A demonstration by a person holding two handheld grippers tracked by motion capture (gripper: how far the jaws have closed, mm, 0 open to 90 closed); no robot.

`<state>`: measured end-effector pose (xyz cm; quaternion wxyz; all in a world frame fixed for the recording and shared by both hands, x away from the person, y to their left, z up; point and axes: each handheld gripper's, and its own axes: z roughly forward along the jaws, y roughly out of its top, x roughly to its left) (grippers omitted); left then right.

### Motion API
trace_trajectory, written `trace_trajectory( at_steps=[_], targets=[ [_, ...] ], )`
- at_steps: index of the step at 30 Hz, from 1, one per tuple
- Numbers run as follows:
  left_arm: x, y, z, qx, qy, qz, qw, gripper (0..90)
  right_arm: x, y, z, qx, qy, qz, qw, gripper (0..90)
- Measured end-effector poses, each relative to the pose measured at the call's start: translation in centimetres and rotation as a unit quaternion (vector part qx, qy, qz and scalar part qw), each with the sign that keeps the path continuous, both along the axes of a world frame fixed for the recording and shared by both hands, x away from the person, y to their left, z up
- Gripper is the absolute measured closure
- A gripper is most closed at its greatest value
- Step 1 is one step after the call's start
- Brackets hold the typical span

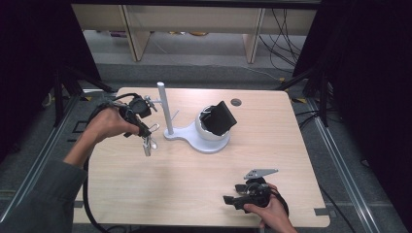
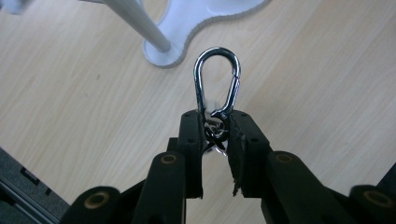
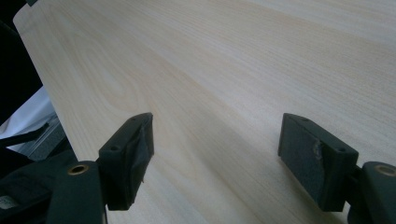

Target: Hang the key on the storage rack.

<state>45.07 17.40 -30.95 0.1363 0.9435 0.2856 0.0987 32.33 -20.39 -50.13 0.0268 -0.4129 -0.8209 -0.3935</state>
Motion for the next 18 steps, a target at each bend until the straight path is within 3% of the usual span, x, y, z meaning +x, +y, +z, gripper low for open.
trace_trajectory(
  at_steps=[3, 6, 10, 18],
  targets=[
    [0.2, 0.3, 0.5, -0.001, -0.008, 0.009, 0.9999, 75.2, 0.0, 0.0, -0.1, -0.001, -0.005, -0.003, 1.0, 27.9],
    [0.7, 0.6, 1.2, -0.006, -0.011, 0.017, 0.9998, 75.2, -0.1, 0.0, 0.1, 0.001, 0.008, -0.004, 1.0, 27.9],
    [1.8, 1.0, 2.1, -0.001, -0.022, 0.036, 0.9991, 75.2, 0.1, -0.1, 0.0, -0.003, -0.005, -0.001, 1.0, 27.9],
    [3.1, 1.6, 2.7, -0.01, -0.027, 0.065, 0.9975, 75.2, 0.1, 0.0, -0.1, 0.007, -0.002, 0.008, 0.9999, 27.9]
  ],
)
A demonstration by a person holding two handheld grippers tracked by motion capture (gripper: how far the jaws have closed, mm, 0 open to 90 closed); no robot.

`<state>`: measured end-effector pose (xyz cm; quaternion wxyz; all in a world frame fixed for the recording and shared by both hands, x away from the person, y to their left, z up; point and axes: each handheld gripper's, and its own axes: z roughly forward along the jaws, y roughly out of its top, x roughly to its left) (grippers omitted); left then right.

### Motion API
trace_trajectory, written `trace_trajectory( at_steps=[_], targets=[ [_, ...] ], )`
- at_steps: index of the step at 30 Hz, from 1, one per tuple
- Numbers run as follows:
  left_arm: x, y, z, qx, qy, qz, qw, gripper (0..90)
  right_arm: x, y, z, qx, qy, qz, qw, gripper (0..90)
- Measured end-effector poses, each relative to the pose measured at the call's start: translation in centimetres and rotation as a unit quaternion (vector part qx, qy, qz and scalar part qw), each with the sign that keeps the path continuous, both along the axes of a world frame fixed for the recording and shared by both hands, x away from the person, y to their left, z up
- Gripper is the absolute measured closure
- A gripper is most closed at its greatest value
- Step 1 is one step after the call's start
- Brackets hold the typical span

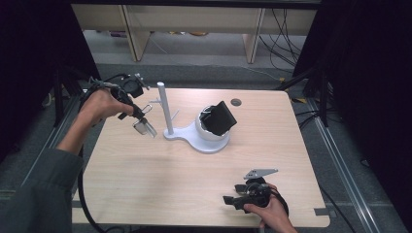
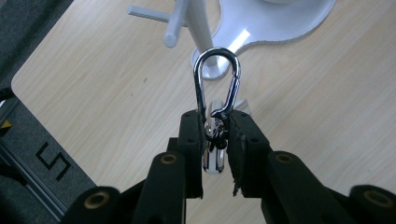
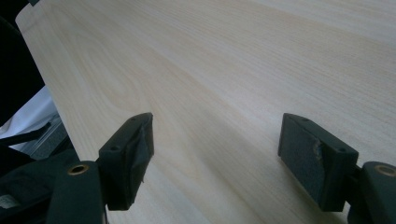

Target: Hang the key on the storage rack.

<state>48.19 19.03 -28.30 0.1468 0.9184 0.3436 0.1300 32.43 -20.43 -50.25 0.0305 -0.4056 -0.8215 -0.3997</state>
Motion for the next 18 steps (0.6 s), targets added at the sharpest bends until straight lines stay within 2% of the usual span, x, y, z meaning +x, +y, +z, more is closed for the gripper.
trace_trajectory(
  at_steps=[3, 7, 8, 9, 10, 11, 12, 15, 16, 18],
  targets=[
    [0.6, 0.3, 0.4, -0.004, -0.005, 0.001, 1.0, 75.2, 0.0, 0.0, 0.0, -0.01, -0.001, -0.005, 0.9999, 27.8],
    [1.0, 0.1, 0.3, -0.006, -0.008, 0.015, 0.9998, 75.2, 0.0, -0.1, 0.1, -0.01, -0.001, -0.005, 0.9999, 27.8],
    [1.4, 0.1, 0.2, -0.012, -0.008, 0.017, 0.9998, 75.2, 0.0, 0.0, 0.1, -0.007, 0.006, -0.008, 0.9999, 27.8],
    [1.4, 0.1, 0.2, -0.012, -0.008, 0.017, 0.9998, 75.2, 0.0, 0.0, 0.1, -0.007, 0.006, -0.008, 0.9999, 27.8],
    [1.7, 0.1, 0.2, 0.0, -0.006, 0.016, 0.9998, 75.2, 0.1, 0.0, -0.1, -0.003, 0.003, 0.001, 1.0, 27.9],
    [1.7, 0.1, 0.2, 0.0, -0.006, 0.016, 0.9998, 75.2, 0.0, 0.0, 0.0, -0.009, 0.001, -0.004, 1.0, 27.8],
    [1.9, 0.1, 0.0, -0.011, -0.005, 0.027, 0.9996, 75.2, 0.0, 0.1, 0.0, -0.011, 0.0, -0.004, 0.9999, 27.9],
    [2.2, 0.2, -0.2, -0.011, -0.006, 0.028, 0.9995, 75.2, 0.0, 0.1, 0.0, -0.009, 0.001, -0.002, 1.0, 27.8],
    [2.3, 0.2, -0.3, -0.007, -0.006, 0.029, 0.9995, 75.2, -0.1, 0.2, 0.0, -0.006, 0.007, 0.0, 1.0, 27.8],
    [2.4, 0.1, -0.4, -0.015, -0.004, 0.028, 0.9995, 75.2, -0.1, 0.2, 0.0, -0.007, 0.007, 0.0, 0.9999, 27.8]
  ],
)
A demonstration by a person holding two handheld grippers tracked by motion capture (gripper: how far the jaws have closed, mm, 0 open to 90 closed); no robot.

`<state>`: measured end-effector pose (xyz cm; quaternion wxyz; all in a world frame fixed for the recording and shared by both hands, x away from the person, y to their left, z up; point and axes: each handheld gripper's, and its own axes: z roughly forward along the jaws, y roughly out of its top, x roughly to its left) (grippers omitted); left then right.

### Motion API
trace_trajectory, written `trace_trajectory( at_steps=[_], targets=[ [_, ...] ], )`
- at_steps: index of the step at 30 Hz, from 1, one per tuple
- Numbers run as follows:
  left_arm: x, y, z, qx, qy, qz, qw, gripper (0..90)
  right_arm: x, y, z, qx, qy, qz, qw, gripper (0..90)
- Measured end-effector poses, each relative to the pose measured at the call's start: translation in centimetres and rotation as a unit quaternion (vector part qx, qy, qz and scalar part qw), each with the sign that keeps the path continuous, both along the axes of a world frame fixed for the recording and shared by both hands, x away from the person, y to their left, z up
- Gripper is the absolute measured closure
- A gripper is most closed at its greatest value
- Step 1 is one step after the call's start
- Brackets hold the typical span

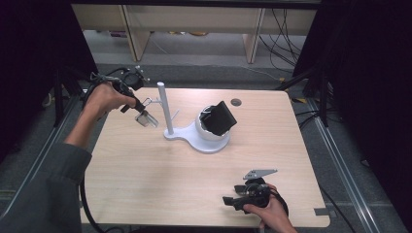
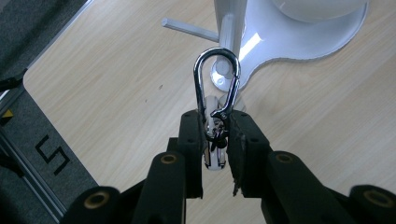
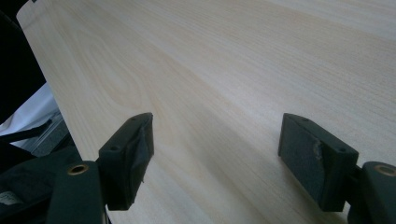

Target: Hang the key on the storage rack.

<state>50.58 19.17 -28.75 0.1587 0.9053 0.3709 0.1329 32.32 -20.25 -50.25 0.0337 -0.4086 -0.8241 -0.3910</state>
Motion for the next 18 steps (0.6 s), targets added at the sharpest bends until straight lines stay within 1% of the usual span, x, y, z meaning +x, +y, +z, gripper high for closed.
trace_trajectory(
  at_steps=[1, 2, 3, 4, 5, 7, 8, 10, 11, 12, 13, 14, 16, 17, 18],
  targets=[
    [0.1, -0.2, -0.3, 0.004, 0.003, -0.001, 1.0, 75.2, 0.1, -0.1, 0.0, -0.002, -0.006, -0.003, 1.0, 27.8],
    [0.1, -0.2, -0.3, 0.004, 0.003, -0.001, 1.0, 75.2, 0.1, -0.1, 0.0, -0.002, -0.006, -0.003, 1.0, 27.8],
    [0.2, -0.3, -0.4, 0.003, 0.002, 0.002, 1.0, 75.2, 0.0, 0.0, 0.1, -0.002, 0.004, -0.007, 1.0, 27.8],
    [0.4, -0.4, -0.5, -0.004, 0.001, 0.004, 1.0, 75.2, 0.0, 0.1, 0.0, 0.002, 0.002, 0.003, 1.0, 27.8],
    [0.5, -0.4, -0.6, -0.005, 0.003, 0.003, 1.0, 75.2, 0.1, 0.0, -0.1, 0.001, -0.003, 0.007, 1.0, 27.8],
    [0.5, -0.5, -0.8, -0.001, 0.005, 0.004, 1.0, 75.1, 0.1, 0.0, 0.0, -0.002, -0.004, 0.002, 1.0, 27.8],
    [0.6, -0.7, -1.0, -0.005, 0.004, 0.006, 1.0, 75.1, 0.1, 0.0, -0.1, 0.002, -0.006, 0.008, 1.0, 27.8],
    [0.6, -0.8, -1.2, -0.007, 0.001, 0.004, 1.0, 75.1, 0.1, 0.0, -0.1, 0.002, -0.005, 0.008, 1.0, 27.8],
    [0.7, -0.9, -1.4, -0.007, 0.004, 0.007, 0.9999, 75.1, 0.1, 0.0, 0.0, -0.005, -0.006, 0.003, 1.0, 27.8],
    [0.8, -1.0, -1.5, -0.006, 0.004, 0.006, 1.0, 75.1, 0.1, 0.0, 0.0, -0.005, -0.006, 0.003, 1.0, 27.8],
    [0.8, -1.2, -1.6, -0.005, 0.003, 0.005, 1.0, 75.1, 0.1, 0.0, 0.0, 0.003, -0.005, 0.008, 1.0, 27.8],
    [1.0, -1.4, -1.7, -0.007, 0.0, 0.003, 1.0, 75.1, 0.0, 0.0, 0.0, 0.001, -0.004, 0.006, 1.0, 27.8],
    [1.1, -1.5, -1.8, -0.005, 0.0, 0.004, 1.0, 75.0, 0.1, 0.0, -0.1, -0.001, -0.005, 0.005, 1.0, 27.8],
    [1.1, -1.7, -2.0, -0.007, -0.005, 0.006, 0.9999, 75.0, 0.1, 0.1, -0.1, -0.003, -0.004, 0.003, 1.0, 27.8],
    [1.3, -1.7, -2.1, -0.003, -0.003, 0.001, 1.0, 74.9, 0.0, 0.1, 0.0, -0.002, -0.005, 0.003, 1.0, 27.8]
  ],
)
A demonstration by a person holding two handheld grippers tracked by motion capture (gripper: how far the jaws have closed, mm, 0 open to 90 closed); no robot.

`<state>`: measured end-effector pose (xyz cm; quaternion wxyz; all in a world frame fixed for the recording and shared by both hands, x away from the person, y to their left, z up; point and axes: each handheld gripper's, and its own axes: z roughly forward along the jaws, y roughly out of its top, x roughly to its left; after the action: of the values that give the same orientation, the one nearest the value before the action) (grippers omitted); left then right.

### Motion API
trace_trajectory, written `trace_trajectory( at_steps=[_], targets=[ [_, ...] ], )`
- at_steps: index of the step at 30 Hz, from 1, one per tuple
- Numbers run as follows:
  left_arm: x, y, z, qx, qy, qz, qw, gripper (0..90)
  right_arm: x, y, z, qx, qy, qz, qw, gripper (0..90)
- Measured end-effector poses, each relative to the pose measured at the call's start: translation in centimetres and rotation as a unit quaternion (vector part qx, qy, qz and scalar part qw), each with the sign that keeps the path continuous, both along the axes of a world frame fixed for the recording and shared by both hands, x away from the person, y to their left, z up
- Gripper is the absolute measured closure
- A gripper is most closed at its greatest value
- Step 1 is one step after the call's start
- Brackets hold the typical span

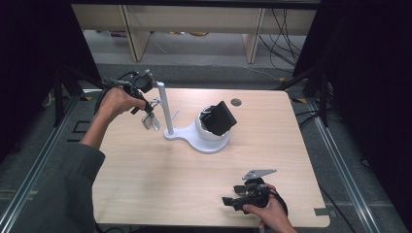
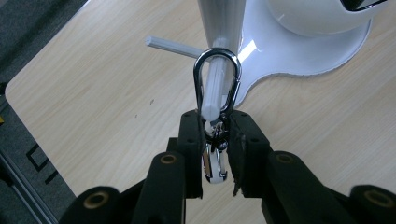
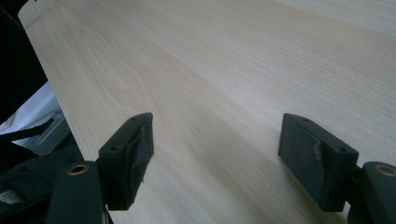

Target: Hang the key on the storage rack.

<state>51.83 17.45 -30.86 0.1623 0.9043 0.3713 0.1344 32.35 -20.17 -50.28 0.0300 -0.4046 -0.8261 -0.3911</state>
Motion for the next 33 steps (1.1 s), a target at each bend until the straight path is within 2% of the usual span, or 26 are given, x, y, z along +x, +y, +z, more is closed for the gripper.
trace_trajectory(
  at_steps=[1, 2, 3, 7, 8, 9, 11, 14, 15, 18, 20, 21, 23, 24, 25, 26, 29, 30, 31, 32, 33],
  targets=[
    [0.0, -0.1, -0.1, -0.001, -0.001, -0.001, 1.0, 74.9, 0.0, 0.0, 0.0, 0.0, 0.0, 0.0, 1.0, 27.8],
    [0.0, -0.2, -0.3, -0.012, 0.001, 0.002, 0.9999, 74.8, 0.0, 0.0, 0.0, 0.0, 0.0, 0.0, 1.0, 27.8],
    [0.1, 0.0, -0.4, -0.013, -0.008, 0.003, 0.9999, 74.8, 0.1, 0.0, 0.0, -0.001, 0.001, 0.001, 1.0, 27.8],
    [0.2, 0.3, -0.6, -0.013, -0.005, 0.007, 0.9999, 74.7, 0.0, -0.1, 0.0, 0.0, 0.002, 0.001, 1.0, 27.8],
    [0.1, 0.3, -0.4, -0.026, -0.014, 0.017, 0.9994, 72.2, 0.1, -0.1, -0.1, 0.005, 0.004, 0.003, 1.0, 27.8],
    [0.1, 0.4, -0.2, -0.03, -0.014, 0.017, 0.9993, 69.9, 0.1, -0.1, 0.0, 0.005, 0.003, 0.002, 1.0, 27.8],
    [-0.1, 0.4, -0.1, -0.033, -0.014, 0.017, 0.9992, 68.8, 0.0, 0.0, 0.0, 0.011, 0.012, 0.0, 0.9999, 27.8],
    [-0.3, 0.6, -0.1, -0.028, -0.014, 0.017, 0.9994, 67.2, 0.1, -0.2, 0.0, 0.0, 0.0, 0.0, 1.0, 27.8],
    [-0.4, 0.8, -0.1, -0.031, -0.016, 0.017, 0.9993, 66.6, 0.0, 0.0, 0.1, 0.009, 0.019, -0.006, 0.9998, 27.8],
    [-0.9, 1.1, -0.1, -0.031, -0.011, 0.016, 0.9993, 61.4, 0.1, -0.1, 0.0, 0.015, 0.012, -0.002, 0.9998, 27.8],
    [-1.3, 1.4, -0.2, -0.044, -0.018, 0.022, 0.9986, 59.8, 0.1, -0.2, 0.2, 0.007, 0.014, -0.01, 0.9998, 27.8],
    [-1.5, 1.6, -0.3, -0.048, -0.021, 0.022, 0.9984, 58.3, 0.3, -0.3, 0.1, 0.011, 0.003, -0.004, 0.9999, 27.8],
    [-2.1, 1.8, -0.5, -0.055, -0.014, 0.015, 0.9983, 52.0, 0.2, -0.3, 0.2, 0.019, 0.008, -0.007, 0.9998, 27.9],
    [-2.6, 2.1, -0.8, -0.065, -0.014, 0.013, 0.9977, 50.5, 0.1, -0.4, 0.3, 0.014, 0.006, -0.023, 0.9996, 27.9],
    [-2.6, 2.1, -0.8, -0.065, -0.014, 0.013, 0.9977, 49.6, 0.2, -0.5, 0.4, 0.011, 0.01, -0.021, 0.9997, 27.9],
    [-3.3, 2.3, -1.2, -0.074, -0.013, 0.013, 0.997, 48.0, 0.3, -0.6, 0.3, 0.011, 0.0, -0.018, 0.9998, 27.9],
    [-4.1, 2.4, -1.6, -0.075, -0.008, 0.015, 0.997, 44.7, 0.3, -0.6, 0.3, 0.009, -0.001, -0.017, 0.9998, 27.8],
    [-4.5, 2.5, -1.8, -0.078, -0.007, 0.014, 0.9968, 42.9, 0.2, -0.5, 0.4, 0.013, 0.005, -0.02, 0.9997, 27.8],
    [-4.7, 2.5, -1.9, -0.081, -0.008, 0.012, 0.9966, 41.3, 0.4, -0.5, 0.2, 0.011, -0.011, -0.007, 0.9999, 27.8],
    [-5.1, 2.6, -2.2, -0.088, -0.006, 0.011, 0.9961, 41.0, 0.3, -0.4, 0.2, 0.017, 0.004, -0.013, 0.9998, 27.8],
    [-5.4, 2.6, -2.3, -0.086, -0.008, 0.009, 0.9962, 40.3, 0.2, -0.3, 0.2, 0.011, 0.009, -0.018, 0.9997, 27.9]
  ],
)
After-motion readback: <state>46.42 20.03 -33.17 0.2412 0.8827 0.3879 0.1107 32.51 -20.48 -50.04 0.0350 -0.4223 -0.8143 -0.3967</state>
